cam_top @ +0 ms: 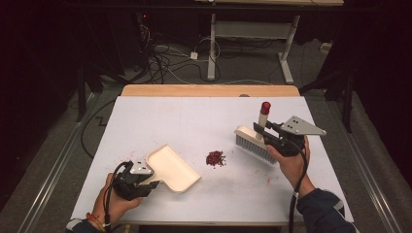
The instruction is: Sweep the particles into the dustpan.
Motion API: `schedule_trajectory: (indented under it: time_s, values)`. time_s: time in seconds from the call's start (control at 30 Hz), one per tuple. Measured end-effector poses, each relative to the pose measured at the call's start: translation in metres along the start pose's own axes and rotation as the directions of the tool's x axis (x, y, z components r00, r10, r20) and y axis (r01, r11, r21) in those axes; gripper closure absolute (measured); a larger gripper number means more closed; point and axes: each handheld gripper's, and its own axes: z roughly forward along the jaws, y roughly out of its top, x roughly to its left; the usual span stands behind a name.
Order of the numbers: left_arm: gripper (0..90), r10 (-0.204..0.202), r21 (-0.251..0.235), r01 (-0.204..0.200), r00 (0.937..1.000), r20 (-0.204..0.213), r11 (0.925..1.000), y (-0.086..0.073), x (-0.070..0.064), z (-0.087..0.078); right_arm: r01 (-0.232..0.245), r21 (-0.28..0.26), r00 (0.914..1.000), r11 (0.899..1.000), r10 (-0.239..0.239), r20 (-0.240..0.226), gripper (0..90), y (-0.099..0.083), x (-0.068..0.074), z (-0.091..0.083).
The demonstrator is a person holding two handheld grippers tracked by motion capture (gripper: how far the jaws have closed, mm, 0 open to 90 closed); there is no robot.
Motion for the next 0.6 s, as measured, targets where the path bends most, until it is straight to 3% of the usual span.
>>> schedule_trajectory:
  time_s: [0.33,0.43,0.6]
  values:
    - [64.0,0.027,0.006,-0.027,0.9996,0.010,0.9996,0.005,-0.010,0.010,-0.015,-0.007,0.9992,1.000,0.016,0.037,70.2,-0.002,0.008,0.044]
    - [63.9,0.030,0.007,-0.030,0.9993,0.022,0.9995,0.008,-0.014,0.013,0.003,0.007,1.0000,1.000,-0.003,0.008,70.2,-0.003,0.021,0.054]
    - [63.9,0.039,0.014,-0.039,0.9991,0.018,0.9992,0.013,-0.021,0.016,0.041,0.002,0.9991,0.999,-0.041,-0.007,70.2,-0.004,0.043,0.054]
